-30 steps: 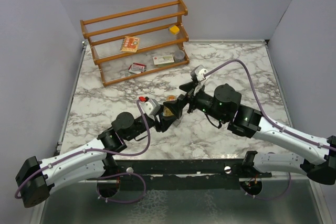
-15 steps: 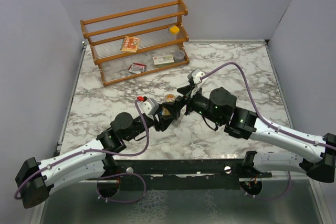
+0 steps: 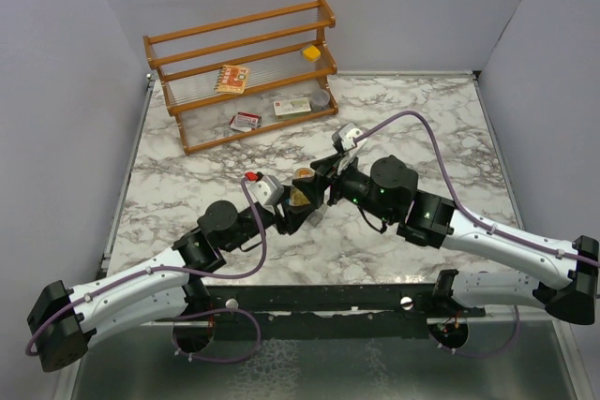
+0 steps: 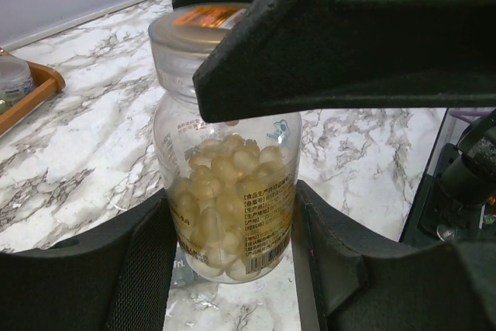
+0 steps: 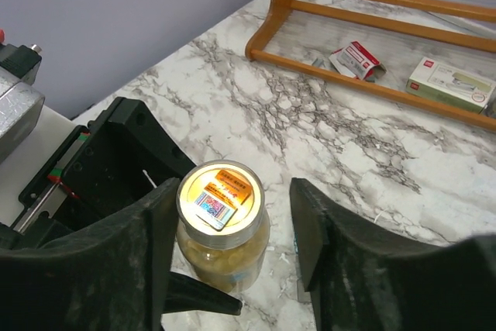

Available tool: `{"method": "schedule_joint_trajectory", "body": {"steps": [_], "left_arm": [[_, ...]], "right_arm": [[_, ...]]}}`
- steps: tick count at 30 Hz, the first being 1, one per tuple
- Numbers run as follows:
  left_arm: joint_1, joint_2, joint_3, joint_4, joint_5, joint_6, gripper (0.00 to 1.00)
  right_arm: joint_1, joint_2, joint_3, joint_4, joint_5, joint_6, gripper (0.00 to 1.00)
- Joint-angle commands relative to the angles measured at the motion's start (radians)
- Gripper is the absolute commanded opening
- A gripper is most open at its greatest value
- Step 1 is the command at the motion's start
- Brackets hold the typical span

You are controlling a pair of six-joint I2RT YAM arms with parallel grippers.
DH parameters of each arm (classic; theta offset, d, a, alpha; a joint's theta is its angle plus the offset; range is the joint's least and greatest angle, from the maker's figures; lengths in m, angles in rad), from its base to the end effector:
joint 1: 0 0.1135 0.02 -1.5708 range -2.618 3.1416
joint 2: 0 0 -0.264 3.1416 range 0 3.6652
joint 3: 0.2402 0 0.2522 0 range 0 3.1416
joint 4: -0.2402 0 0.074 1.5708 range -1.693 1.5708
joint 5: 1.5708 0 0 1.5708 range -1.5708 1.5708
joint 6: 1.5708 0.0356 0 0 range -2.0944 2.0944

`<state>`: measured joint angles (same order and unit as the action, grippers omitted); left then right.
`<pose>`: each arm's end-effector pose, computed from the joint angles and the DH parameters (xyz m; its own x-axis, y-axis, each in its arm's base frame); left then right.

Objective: Sort the pills into containers

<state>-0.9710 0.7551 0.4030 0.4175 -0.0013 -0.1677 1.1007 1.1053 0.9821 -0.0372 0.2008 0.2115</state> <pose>0.1060 -0.1549 0.2734 -0.1013 -0.1476 -0.9839 0.8193 0.5486 -0.1666 0.1239 0.2281 0.3615 -0.2354 -0.0092 -0.9719 -0.7518 0.6355 0.1761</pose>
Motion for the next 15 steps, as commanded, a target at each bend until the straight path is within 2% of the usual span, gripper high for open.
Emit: {"method": "schedule_joint_trajectory", "body": {"steps": [1,2,4,12,15], "left_arm": [[-0.004,-0.004,0.023,0.04,-0.012,0.003,0.0],[-0.003,-0.005,0.023,0.04,-0.012,0.002,0.0],[-0.003,-0.003,0.022,0.04,-0.011,0.001,0.0],[-0.003,-0.003,0.022,0.04,-0.015,0.0,0.0],[-0.003,-0.006,0.022,0.042,-0.011,0.0,0.0]], "right_arm": [[0.006,0.005,0.004,0.027,0.012,-0.005,0.48],[0.006,0.003,0.001,0.029,0.01,-0.005,0.43],[0.006,0.001,0.001,0.03,0.008,-0.005,0.37],[0.006,-0.014,-0.003,0.024,-0.031,0.003,0.18],[0.005,-0.024,-0.009,0.032,-0.073,0.009,0.14]]}}
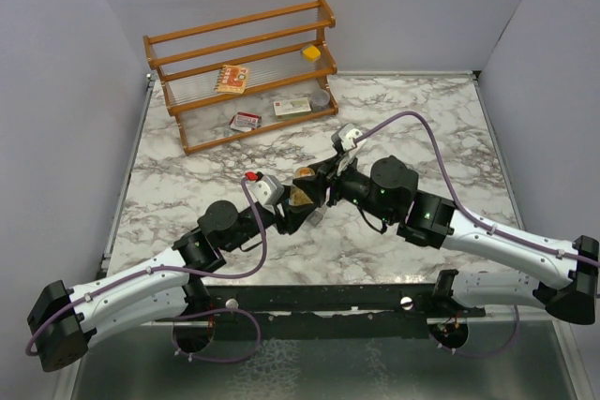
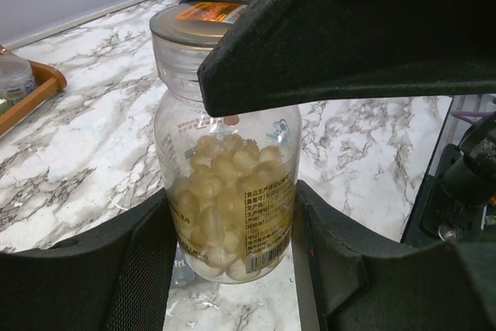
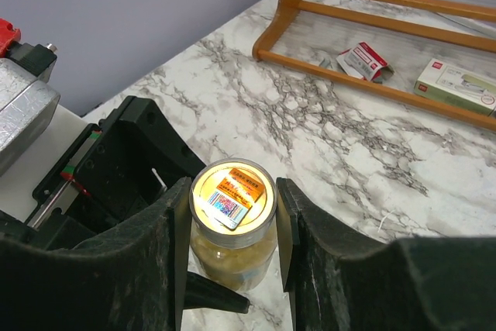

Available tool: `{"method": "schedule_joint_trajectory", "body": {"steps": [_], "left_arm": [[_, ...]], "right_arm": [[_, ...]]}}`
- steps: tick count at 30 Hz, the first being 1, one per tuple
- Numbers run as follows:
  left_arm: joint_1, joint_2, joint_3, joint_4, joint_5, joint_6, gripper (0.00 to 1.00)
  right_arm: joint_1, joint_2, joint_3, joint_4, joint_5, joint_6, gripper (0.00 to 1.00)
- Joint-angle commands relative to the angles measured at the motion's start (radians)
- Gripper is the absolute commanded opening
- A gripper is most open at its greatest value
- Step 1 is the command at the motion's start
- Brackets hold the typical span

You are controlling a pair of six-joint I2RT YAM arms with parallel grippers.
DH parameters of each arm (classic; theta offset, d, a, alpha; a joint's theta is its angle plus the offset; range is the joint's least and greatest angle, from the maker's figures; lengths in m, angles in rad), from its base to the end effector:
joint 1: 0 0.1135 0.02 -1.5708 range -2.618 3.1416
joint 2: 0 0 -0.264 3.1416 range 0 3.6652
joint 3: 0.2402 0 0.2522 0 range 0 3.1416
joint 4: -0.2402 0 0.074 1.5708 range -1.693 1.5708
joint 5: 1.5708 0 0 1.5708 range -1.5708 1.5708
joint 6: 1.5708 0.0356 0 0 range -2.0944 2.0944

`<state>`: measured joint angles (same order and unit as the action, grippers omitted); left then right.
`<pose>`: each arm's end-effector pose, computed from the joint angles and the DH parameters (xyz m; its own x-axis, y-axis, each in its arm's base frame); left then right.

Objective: Sort the pills into containers

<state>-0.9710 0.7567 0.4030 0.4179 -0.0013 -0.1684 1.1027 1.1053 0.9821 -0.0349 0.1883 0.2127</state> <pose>0.1062 -0.1552 0.2732 -0.1025 -0.1470 -0.9838 0.8191 0.5487 -0.1673 0.1231 0.2287 0.3617 -0.2369 -0.0089 -0.9715 -0.7604 0.6241 0.1797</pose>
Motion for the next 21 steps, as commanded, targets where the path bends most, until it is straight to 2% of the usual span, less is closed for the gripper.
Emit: {"method": "schedule_joint_trajectory", "body": {"steps": [1,5,10,21], "left_arm": [[-0.003,-0.008,0.021,0.043,-0.002,0.001,0.0],[-0.004,-0.032,0.017,0.05,0.038,-0.002,0.0],[-0.003,-0.085,0.003,0.056,0.119,-0.011,0.0],[-0.003,-0.117,0.031,0.072,0.435,-0.053,0.0]], "right_arm": [[0.004,-0.028,-0.013,0.034,-0.074,0.011,0.13],[0.005,-0.053,-0.032,0.049,-0.119,0.029,0.06],[0.003,-0.102,-0.048,0.05,-0.181,0.034,0.04],[0.005,-0.163,-0.087,0.089,-0.325,0.019,0.02]]}}
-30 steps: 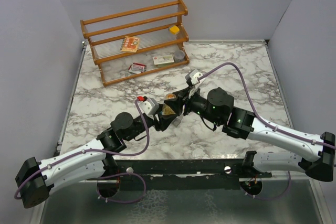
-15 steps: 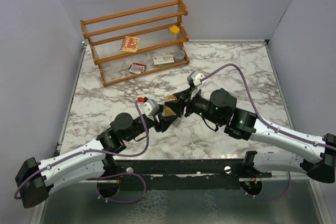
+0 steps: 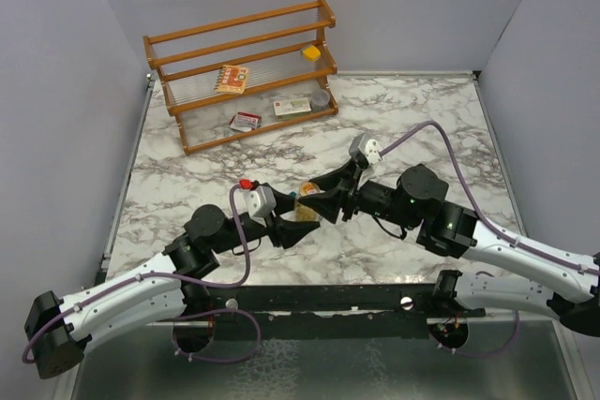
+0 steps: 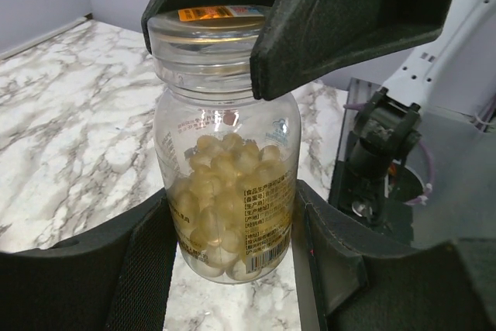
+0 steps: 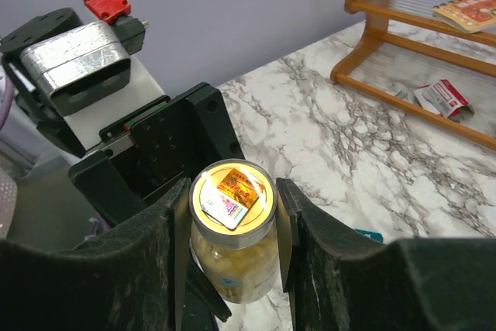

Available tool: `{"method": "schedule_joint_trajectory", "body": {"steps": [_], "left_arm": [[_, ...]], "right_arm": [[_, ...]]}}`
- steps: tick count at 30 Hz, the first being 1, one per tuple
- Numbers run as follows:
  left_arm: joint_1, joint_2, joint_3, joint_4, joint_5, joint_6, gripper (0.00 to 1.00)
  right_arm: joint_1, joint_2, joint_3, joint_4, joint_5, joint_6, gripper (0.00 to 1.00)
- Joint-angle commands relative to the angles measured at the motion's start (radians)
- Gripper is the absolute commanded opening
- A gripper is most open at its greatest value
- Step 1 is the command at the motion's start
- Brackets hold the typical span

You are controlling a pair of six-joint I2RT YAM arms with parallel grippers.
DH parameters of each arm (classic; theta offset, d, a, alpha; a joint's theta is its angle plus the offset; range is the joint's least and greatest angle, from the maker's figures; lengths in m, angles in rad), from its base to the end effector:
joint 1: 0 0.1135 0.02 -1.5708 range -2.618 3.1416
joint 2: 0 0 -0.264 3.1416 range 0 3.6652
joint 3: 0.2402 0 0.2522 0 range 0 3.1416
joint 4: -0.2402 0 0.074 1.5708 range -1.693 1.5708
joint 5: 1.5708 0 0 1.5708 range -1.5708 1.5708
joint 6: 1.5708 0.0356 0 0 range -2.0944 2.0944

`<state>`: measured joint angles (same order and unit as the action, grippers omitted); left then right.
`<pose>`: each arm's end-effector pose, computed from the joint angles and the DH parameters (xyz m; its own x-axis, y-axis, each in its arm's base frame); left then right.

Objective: Sort the pills into containers

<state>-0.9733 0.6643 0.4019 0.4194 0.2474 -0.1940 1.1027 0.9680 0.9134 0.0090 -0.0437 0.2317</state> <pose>0.0893 -0.1467 0.2876 -0.0944 -0.1934 -0.9766 0.9370 0.3141 -0.1528 0.1013 0.2039 0.3725 -0.2293 0.0550 -0.9718 -0.8822 0.4102 0.2313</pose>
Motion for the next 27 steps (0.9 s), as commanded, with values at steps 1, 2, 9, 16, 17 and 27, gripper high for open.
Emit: {"method": "schedule_joint_trajectory", "body": {"steps": [1,2,9,16,17,27], "left_arm": [[-0.002,-0.029,0.036,0.074,0.218,-0.033,0.0],[-0.001,-0.033,0.04,0.076,0.245,-0.038,0.0],[-0.002,-0.046,0.067,0.101,0.437,-0.077,0.0],[-0.001,-0.068,0.077,0.143,0.559,-0.117,0.0],[-0.001,-0.067,0.079,0.147,0.572,-0.123,0.0],[-0.003,-0.065,0.093,0.18,0.69,-0.182,0.0]], "right_arm": [[0.004,-0.031,-0.02,0.045,-0.107,-0.003,0.02],[0.004,-0.035,-0.023,0.046,-0.121,-0.005,0.02],[0.003,-0.077,-0.034,0.051,-0.191,-0.016,0.02],[0.004,-0.103,-0.038,0.05,-0.244,-0.037,0.02],[0.003,-0.101,-0.038,0.053,-0.257,-0.041,0.02],[0.003,-0.099,-0.006,0.044,-0.341,-0.137,0.02]]}}
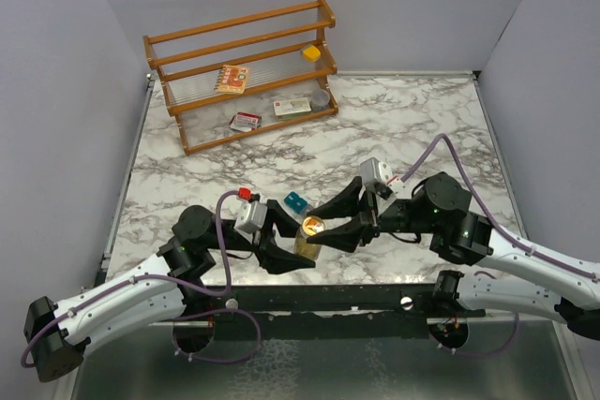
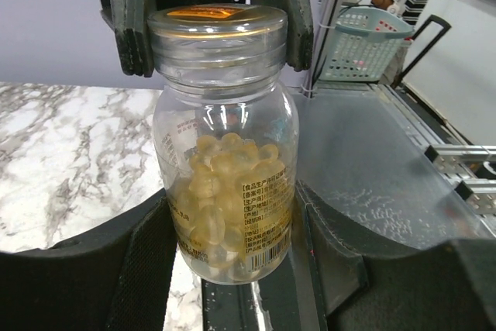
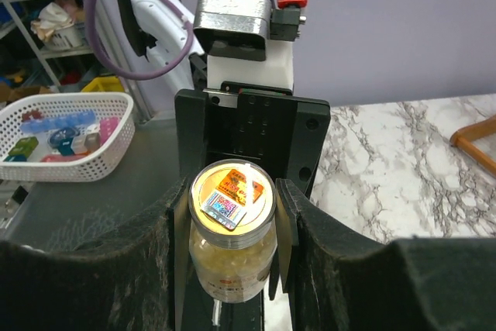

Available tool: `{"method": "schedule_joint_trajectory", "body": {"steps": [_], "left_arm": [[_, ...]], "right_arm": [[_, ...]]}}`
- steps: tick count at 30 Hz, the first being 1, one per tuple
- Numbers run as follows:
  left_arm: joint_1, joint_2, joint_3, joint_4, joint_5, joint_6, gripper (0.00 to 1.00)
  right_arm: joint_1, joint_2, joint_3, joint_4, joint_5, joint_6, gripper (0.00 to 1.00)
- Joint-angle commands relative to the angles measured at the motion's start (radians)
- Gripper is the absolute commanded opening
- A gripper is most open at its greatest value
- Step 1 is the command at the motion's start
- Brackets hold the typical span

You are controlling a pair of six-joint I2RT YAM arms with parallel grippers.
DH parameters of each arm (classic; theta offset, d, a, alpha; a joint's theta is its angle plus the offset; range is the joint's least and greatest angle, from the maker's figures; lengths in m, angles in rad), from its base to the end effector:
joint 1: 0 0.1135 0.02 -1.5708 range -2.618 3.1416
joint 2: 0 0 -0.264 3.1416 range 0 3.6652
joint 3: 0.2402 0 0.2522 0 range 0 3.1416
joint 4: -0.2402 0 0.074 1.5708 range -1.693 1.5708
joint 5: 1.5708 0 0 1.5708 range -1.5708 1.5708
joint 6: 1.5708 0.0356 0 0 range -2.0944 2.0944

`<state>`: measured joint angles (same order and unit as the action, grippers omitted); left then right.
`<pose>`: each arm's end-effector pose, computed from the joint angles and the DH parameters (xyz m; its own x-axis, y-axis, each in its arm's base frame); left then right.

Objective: Sort the pills into containers

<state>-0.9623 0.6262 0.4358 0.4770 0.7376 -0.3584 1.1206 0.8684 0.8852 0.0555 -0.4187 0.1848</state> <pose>0.0685 -0.1402 0.3091 -0.1910 -0.1799 -0.9650 0.9707 -0.1809 -0.1584 0.0738 0.1860 0.3868 -0.1527 0.0699 -0.9858 -0.9878 0.0200 0.1544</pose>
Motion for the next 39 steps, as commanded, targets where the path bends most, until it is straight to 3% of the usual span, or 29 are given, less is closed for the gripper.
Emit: {"method": "schedule_joint_trajectory", "body": {"steps": [1,21,31,39], "left_arm": [[-0.015,-0.028,0.061,0.123,0.21,-0.021,0.0],[-0.055,0.005,0.068,0.147,0.324,-0.011,0.0],[-0.058,-0.015,0.044,0.147,0.306,0.022,0.0],[-0.058,0.01,0.031,0.147,0.288,0.045,0.0]], "right_arm": [[-0.015,0.002,0.033,-0.011,0.035,-0.103,0.02],[-0.016,0.025,0.114,0.03,-0.044,-0.203,0.02],[-0.014,-0.011,0.086,0.148,0.048,-0.131,0.02],[-0.015,-0.011,0.169,0.041,0.077,-0.067,0.02]]}}
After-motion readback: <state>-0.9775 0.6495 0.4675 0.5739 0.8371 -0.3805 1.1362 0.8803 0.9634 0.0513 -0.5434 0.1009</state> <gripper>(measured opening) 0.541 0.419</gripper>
